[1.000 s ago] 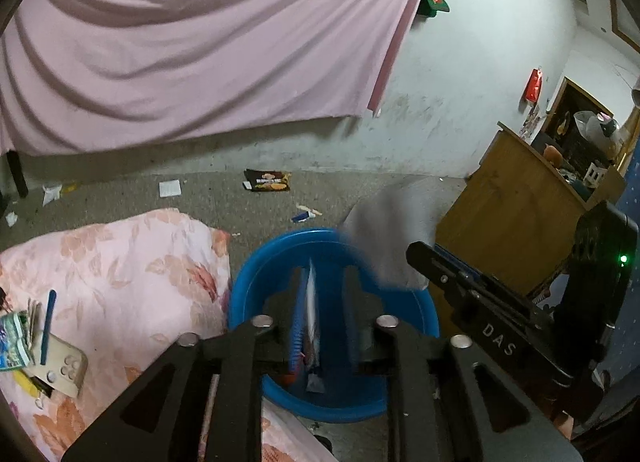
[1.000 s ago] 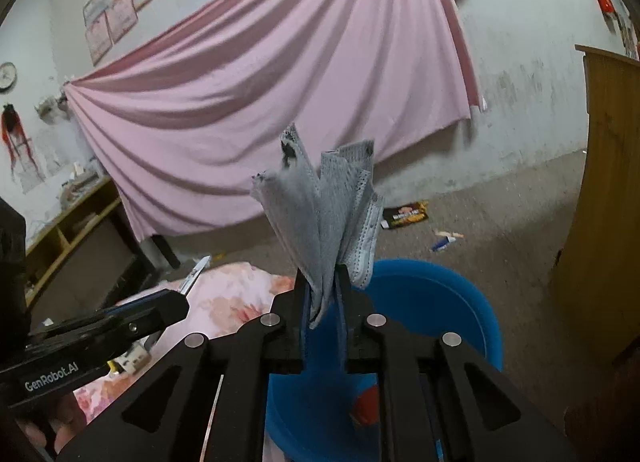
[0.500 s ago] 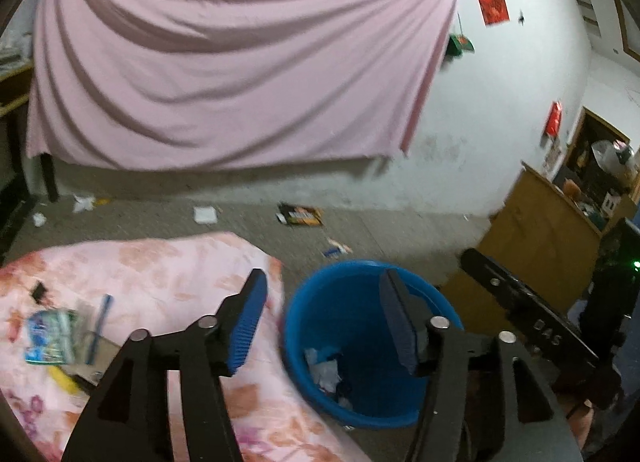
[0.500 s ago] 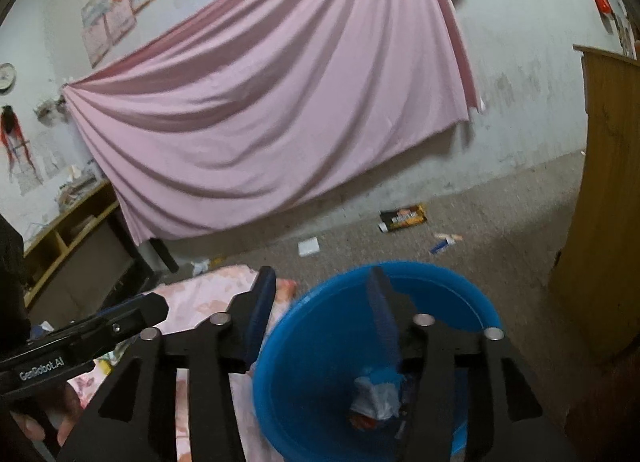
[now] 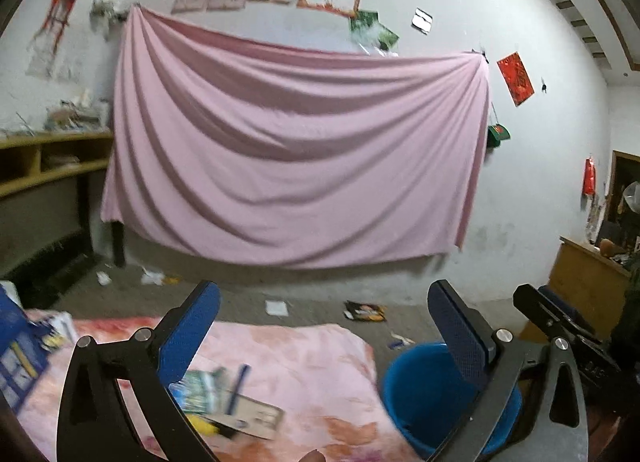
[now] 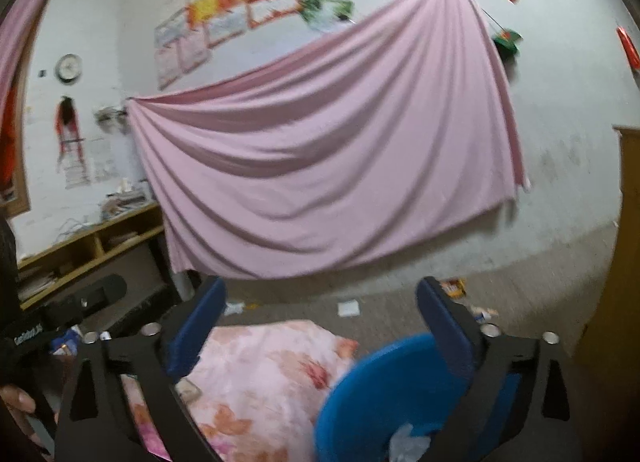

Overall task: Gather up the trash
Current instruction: 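Move both tools back over the remaining trash on the bed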

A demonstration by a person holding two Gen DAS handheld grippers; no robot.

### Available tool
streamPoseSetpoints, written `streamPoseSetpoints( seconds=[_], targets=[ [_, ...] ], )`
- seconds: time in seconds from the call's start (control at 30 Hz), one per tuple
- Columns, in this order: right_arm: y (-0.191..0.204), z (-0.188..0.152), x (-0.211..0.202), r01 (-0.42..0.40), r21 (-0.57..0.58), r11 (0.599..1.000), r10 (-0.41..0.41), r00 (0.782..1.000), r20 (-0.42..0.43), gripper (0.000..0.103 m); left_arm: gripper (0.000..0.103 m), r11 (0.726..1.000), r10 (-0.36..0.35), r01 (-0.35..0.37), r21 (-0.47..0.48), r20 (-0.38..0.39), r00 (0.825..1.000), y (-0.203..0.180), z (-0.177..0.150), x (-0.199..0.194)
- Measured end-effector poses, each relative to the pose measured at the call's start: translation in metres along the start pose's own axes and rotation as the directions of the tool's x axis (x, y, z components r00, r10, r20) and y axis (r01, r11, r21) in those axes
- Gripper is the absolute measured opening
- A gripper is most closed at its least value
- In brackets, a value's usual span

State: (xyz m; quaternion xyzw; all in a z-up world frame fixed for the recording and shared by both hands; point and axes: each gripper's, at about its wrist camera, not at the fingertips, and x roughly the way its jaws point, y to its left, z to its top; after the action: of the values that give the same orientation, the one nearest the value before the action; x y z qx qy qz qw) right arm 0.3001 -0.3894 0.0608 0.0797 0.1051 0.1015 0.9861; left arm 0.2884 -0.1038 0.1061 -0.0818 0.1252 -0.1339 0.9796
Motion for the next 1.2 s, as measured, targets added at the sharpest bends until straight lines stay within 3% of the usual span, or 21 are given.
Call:
streamPoseSetpoints(
  seconds=[0.37,0.63,0.87,1.03,1.2],
  targets=[
    [0.072,-0.005,-0.002,-0.101,-0.115,0.988,0.116,0.985,0.131,0.103,0.102,0.992,0.114,-0.118,0.034,0.1,0.988,0.05,-0.006,-0.043],
    [0.107,-0.015,0.006,-0.143,-0.157,0.977,0.166,0.975,0.144,0.103,0.102,0.983,0.184,-0.186,0.014,0.084,0.979,0.094,-0.018,-0.056],
    [0.132,-0.035,0.034,-0.153,-0.219,0.964,0.163,0.986,0.03,0.103,0.102,0.98,0.193,-0.195,-0.025,-0.059,0.979,0.125,-0.043,-0.04],
    [0.137,-0.05,0.063,-0.14,-0.214,0.967,0.119,0.987,-0.109,0.103,0.102,0.977,0.197,-0.208,-0.043,-0.174,0.965,0.135,-0.061,-0.019],
    [0.137,-0.063,0.091,-0.138,-0.172,0.975,0.094,0.965,-0.243,0.102,0.1,0.973,0.158,-0.2,-0.113,-0.302,0.94,0.155,-0.078,0.008]
  ],
)
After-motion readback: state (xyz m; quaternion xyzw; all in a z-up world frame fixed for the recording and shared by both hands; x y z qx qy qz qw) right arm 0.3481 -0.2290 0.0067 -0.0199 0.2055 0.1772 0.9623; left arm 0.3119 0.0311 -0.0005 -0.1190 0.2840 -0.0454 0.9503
